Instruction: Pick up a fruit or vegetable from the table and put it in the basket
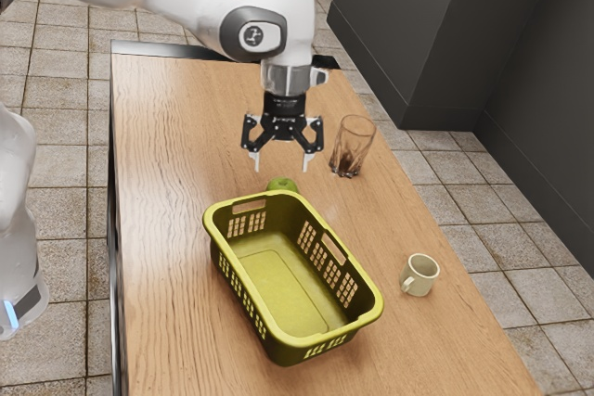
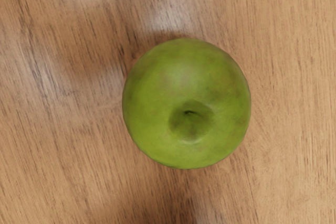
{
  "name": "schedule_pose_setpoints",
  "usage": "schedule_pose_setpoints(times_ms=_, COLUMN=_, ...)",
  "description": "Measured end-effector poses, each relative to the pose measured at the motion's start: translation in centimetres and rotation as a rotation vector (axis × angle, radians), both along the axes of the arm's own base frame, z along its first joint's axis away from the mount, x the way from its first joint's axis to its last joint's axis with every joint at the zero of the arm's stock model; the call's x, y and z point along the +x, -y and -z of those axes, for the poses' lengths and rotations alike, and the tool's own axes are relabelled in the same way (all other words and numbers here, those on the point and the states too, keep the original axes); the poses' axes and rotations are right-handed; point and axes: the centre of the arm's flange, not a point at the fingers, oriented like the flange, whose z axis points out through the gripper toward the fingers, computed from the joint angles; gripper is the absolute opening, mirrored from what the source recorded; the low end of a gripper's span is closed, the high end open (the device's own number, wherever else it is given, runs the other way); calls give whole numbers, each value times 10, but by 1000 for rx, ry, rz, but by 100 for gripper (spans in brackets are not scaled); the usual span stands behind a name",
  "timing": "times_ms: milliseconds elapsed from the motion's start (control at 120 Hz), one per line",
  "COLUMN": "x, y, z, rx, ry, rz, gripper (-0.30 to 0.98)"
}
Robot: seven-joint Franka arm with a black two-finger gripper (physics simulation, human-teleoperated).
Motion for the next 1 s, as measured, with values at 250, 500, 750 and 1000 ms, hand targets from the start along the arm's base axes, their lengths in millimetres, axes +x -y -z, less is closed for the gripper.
schedule_pose_setpoints(times_ms=250, x=-3, y=-28, z=10, rx=-19, ry=-20, rz=-86, gripper=66)
schedule_pose_setpoints(times_ms=500, x=17, y=-35, z=38, rx=-30, ry=-61, rz=-103, gripper=66)
schedule_pose_setpoints(times_ms=750, x=22, y=-35, z=43, rx=-44, ry=-49, rz=-107, gripper=66)
schedule_pose_setpoints(times_ms=1000, x=21, y=-33, z=54, rx=-60, ry=-61, rz=-108, gripper=66)
